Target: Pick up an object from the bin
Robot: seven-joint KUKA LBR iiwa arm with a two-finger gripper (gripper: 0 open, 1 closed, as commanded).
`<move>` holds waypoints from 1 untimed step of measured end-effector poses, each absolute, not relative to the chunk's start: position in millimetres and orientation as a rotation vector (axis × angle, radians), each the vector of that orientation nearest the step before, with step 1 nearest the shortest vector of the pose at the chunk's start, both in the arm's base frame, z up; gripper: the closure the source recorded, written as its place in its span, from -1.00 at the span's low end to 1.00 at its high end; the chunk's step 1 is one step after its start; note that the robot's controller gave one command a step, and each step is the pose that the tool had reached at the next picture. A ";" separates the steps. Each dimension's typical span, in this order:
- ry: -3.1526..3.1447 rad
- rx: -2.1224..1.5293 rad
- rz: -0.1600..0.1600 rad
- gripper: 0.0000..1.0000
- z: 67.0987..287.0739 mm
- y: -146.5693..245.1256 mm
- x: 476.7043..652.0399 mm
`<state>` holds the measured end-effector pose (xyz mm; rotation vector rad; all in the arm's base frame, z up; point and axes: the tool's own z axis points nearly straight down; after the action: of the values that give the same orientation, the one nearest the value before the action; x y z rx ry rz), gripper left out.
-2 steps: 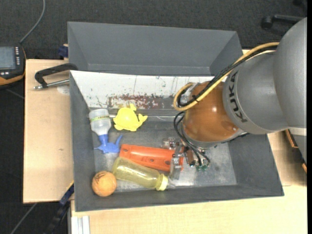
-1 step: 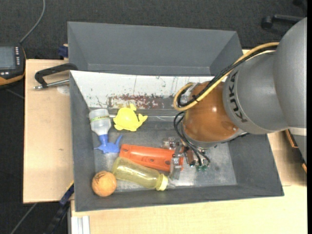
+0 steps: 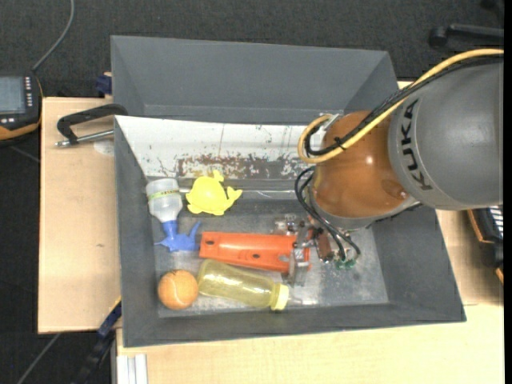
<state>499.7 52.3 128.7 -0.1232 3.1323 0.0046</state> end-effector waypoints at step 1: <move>3.118 -0.127 0.006 1.00 162.7 48.4 502.7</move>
Offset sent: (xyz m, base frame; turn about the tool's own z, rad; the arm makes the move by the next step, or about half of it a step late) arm 0.0117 -0.0043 0.1716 0.0245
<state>502.7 48.4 162.7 -0.1272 3.1184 0.0060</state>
